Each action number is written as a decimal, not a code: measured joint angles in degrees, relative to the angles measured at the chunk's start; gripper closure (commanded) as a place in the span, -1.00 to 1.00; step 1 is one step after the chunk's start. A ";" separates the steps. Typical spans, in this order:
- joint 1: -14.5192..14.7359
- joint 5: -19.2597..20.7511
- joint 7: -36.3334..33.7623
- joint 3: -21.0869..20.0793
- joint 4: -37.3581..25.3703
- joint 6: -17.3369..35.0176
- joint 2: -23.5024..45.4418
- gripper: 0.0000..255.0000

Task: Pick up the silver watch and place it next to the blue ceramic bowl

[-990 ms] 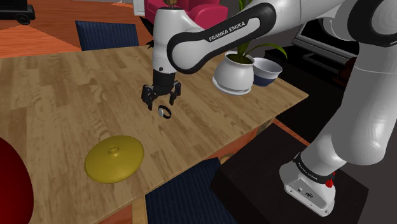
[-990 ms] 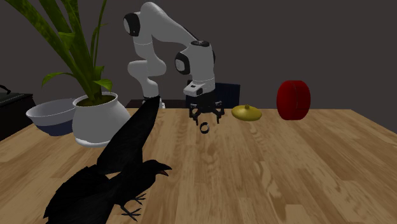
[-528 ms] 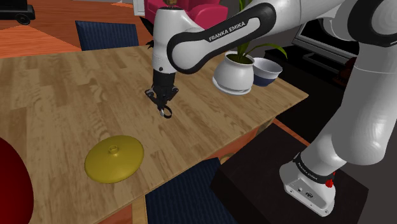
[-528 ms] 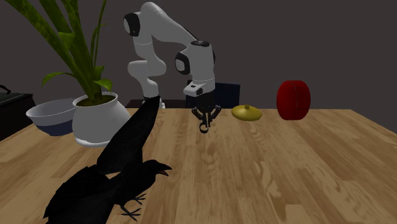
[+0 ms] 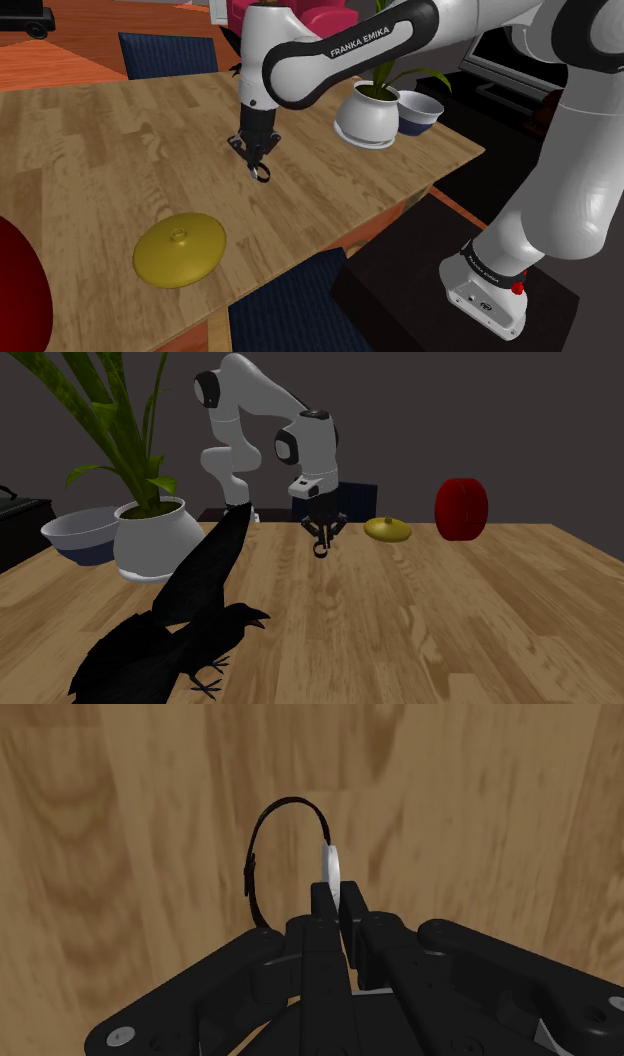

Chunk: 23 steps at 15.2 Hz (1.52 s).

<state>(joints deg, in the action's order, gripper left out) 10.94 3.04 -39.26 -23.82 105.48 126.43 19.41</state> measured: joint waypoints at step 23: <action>-0.60 -2.41 0.53 -0.99 -10.68 -15.70 -5.46 1.00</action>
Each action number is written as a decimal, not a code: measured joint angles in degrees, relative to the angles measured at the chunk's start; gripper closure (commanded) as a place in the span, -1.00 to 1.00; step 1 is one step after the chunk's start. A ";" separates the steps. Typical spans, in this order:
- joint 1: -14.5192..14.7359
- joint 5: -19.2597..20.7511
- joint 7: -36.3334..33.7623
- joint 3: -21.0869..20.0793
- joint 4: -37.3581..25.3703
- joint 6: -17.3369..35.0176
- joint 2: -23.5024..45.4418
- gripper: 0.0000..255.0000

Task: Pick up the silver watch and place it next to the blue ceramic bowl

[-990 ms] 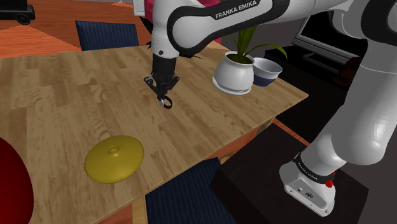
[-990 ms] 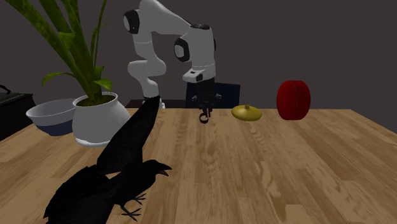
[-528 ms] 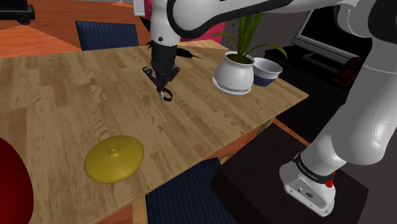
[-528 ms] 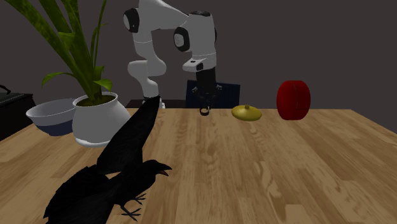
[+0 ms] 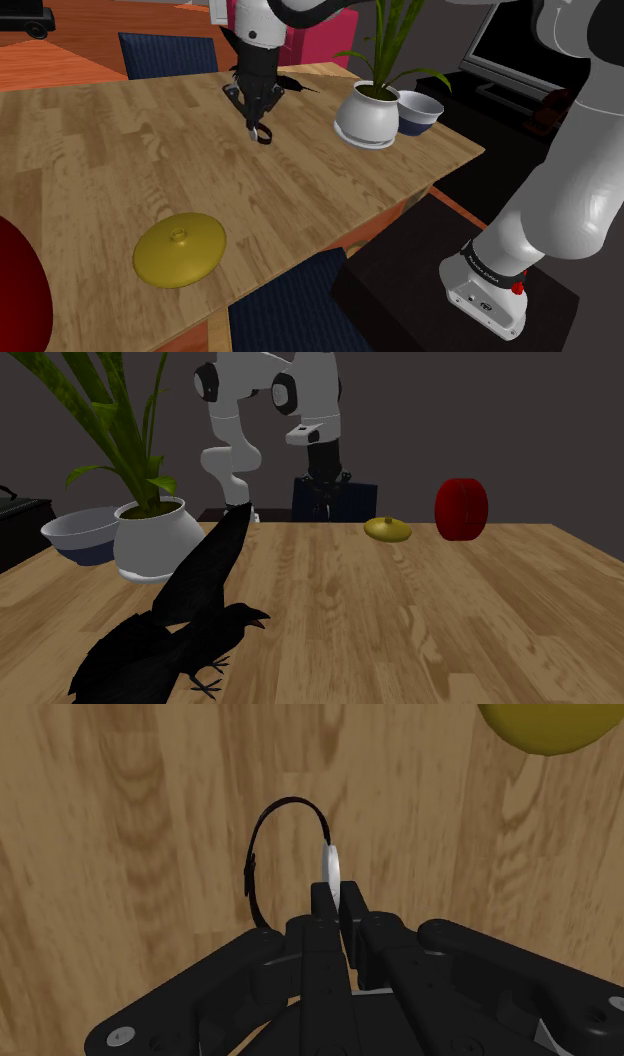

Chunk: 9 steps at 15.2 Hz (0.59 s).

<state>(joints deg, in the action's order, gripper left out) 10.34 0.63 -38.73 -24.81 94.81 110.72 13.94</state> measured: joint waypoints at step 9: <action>0.32 0.02 -0.44 -0.19 -6.70 -6.75 -0.09 1.00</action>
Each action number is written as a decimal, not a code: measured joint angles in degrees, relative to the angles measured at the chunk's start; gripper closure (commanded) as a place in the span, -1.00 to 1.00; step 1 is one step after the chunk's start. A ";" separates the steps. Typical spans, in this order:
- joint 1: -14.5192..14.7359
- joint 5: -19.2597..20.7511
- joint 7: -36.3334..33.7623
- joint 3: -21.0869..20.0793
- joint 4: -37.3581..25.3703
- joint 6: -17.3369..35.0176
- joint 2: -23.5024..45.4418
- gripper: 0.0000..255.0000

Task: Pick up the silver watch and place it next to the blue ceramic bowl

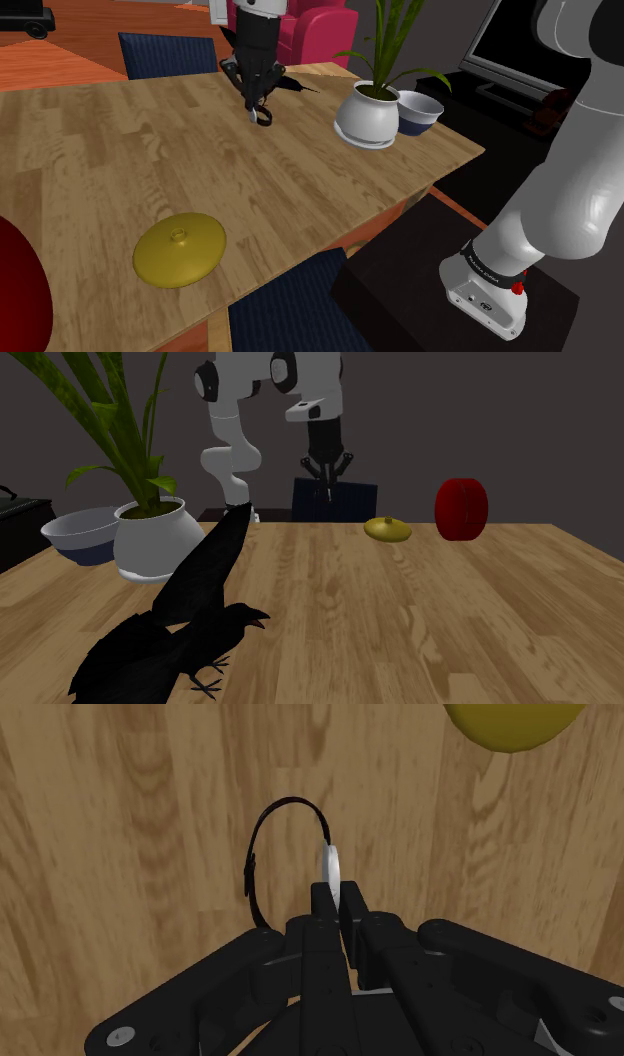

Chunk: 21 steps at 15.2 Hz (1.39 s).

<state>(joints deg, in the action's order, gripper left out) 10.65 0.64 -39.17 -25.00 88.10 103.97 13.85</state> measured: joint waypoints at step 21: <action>-11.20 -11.25 26.42 12.68 35.66 0.39 -34.32 1.00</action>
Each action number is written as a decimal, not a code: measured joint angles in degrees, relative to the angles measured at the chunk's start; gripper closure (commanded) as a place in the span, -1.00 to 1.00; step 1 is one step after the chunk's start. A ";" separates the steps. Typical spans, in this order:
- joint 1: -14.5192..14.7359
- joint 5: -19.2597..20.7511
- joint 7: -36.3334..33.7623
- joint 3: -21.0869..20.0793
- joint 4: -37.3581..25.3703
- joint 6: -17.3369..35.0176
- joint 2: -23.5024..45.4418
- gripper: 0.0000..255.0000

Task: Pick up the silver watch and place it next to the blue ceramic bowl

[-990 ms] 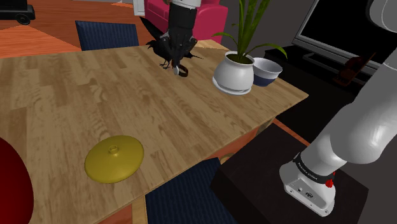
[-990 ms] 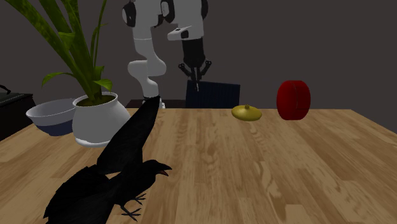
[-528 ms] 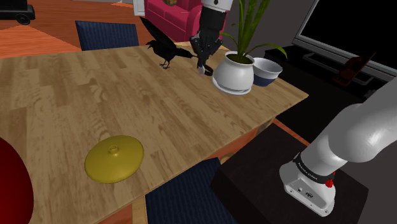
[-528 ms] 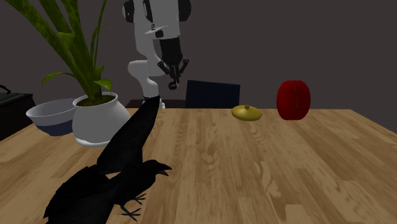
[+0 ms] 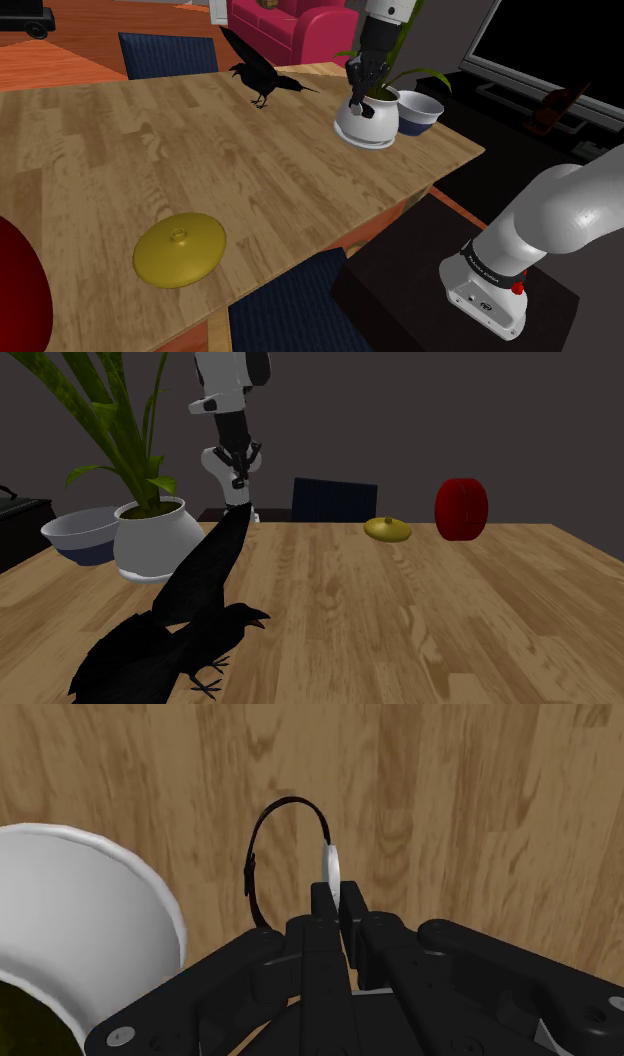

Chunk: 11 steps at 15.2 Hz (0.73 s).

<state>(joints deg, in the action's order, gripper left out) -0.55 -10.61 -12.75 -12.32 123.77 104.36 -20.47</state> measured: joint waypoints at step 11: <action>-5.04 3.89 14.49 11.27 9.98 -3.63 -11.68 1.00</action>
<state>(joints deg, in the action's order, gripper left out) -5.59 -6.72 1.74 -1.05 133.75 100.73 -32.15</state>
